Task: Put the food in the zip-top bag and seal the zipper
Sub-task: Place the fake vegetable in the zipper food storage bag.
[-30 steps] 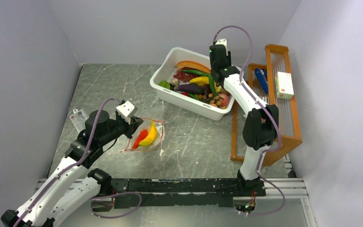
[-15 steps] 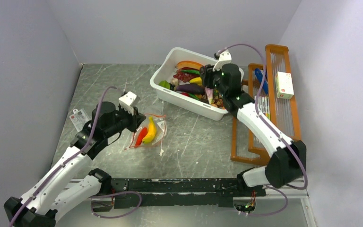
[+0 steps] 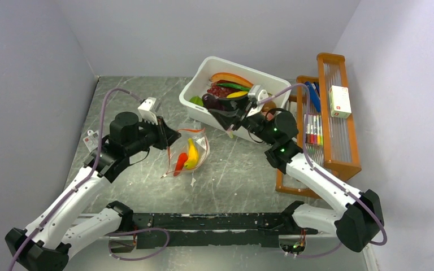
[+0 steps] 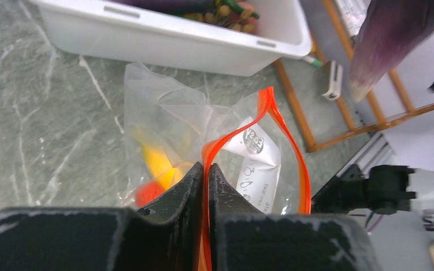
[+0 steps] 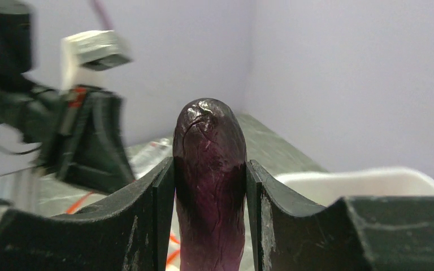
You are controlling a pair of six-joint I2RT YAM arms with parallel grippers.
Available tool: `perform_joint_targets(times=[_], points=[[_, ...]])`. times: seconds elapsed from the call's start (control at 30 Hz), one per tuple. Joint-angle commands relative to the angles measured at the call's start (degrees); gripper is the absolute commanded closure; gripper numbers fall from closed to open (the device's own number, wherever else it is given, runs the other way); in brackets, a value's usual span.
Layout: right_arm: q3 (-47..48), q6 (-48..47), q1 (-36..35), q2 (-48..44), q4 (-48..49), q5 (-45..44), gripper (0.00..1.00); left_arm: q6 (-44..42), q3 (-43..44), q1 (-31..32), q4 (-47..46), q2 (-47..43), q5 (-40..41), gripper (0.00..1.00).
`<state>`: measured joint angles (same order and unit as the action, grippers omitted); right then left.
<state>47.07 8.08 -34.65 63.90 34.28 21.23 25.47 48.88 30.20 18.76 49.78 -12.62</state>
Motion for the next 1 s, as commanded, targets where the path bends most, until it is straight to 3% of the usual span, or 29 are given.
perform_joint_targets(times=[0.0, 0.23, 0.37, 0.5, 0.63, 0.77, 0.97], points=[[0.7, 1.0, -5.4, 1.1, 12.2, 7.7, 0.59, 4.4, 5.0, -0.2, -0.3, 0.4, -4.2, 0.93], [0.0, 1.5, -14.9, 6.0, 30.6, 4.2, 0.61, 11.8, 4.1, -0.2, -5.9, -0.9, -7.7, 0.93], [1.4, -6.5, -20.8, 7.4, 32.3, 0.5, 0.58, 13.3, 3.7, -0.2, -7.5, -1.9, -10.9, 0.93], [-0.7, -8.4, -22.5, 9.0, 36.4, 1.1, 0.57, 16.8, 1.8, -0.2, -11.2, -4.1, -12.8, 0.93], [-5.4, -11.9, -22.6, 7.3, 36.0, -0.2, 0.55, 15.7, 3.1, -0.2, -9.8, -5.4, -13.5, 0.93], [-7.3, -18.8, -22.6, 3.7, 25.4, -1.7, 0.55, 13.1, 2.5, -0.2, -10.2, -7.0, -13.3, 0.93], [-10.8, -24.9, -22.7, 2.0, 18.7, 0.2, 0.49, 14.2, -0.5, -0.2, -14.0, -8.1, -12.6, 0.93]])
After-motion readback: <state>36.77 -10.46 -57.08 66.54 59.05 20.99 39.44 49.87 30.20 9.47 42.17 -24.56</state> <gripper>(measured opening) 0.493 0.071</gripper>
